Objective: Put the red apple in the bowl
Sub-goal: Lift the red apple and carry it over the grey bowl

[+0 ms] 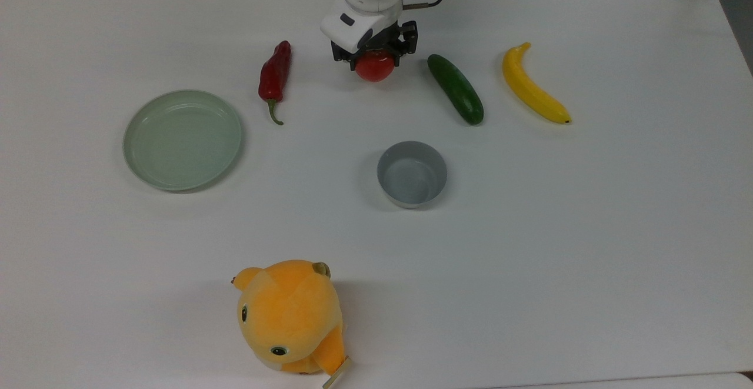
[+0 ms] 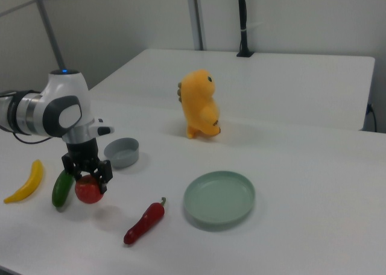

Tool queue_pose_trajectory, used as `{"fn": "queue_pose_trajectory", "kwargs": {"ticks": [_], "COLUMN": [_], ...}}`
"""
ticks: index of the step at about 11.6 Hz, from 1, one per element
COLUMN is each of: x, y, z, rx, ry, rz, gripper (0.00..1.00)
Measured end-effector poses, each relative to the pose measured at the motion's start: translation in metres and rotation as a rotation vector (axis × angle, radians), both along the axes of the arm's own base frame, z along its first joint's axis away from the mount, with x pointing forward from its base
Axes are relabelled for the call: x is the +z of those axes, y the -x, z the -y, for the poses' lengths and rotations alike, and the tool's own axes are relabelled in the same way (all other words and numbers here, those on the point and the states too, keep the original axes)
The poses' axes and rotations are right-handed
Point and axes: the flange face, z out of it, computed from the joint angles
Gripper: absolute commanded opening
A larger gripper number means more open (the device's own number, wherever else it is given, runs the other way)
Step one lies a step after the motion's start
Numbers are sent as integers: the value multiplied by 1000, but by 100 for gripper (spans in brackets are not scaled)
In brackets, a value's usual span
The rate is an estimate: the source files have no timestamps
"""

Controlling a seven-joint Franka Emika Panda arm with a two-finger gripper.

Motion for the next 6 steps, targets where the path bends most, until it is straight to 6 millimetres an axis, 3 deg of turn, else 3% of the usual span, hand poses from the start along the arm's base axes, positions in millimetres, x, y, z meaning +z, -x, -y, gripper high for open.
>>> {"fn": "queue_pose_trajectory", "kwargs": {"ticks": [3, 6], "x": [46, 94], "y": [-26, -65], "z": [3, 14], "rx": [-16, -52], "ry": [-18, -44], "rz": [78, 185], "gripper": [22, 22]}}
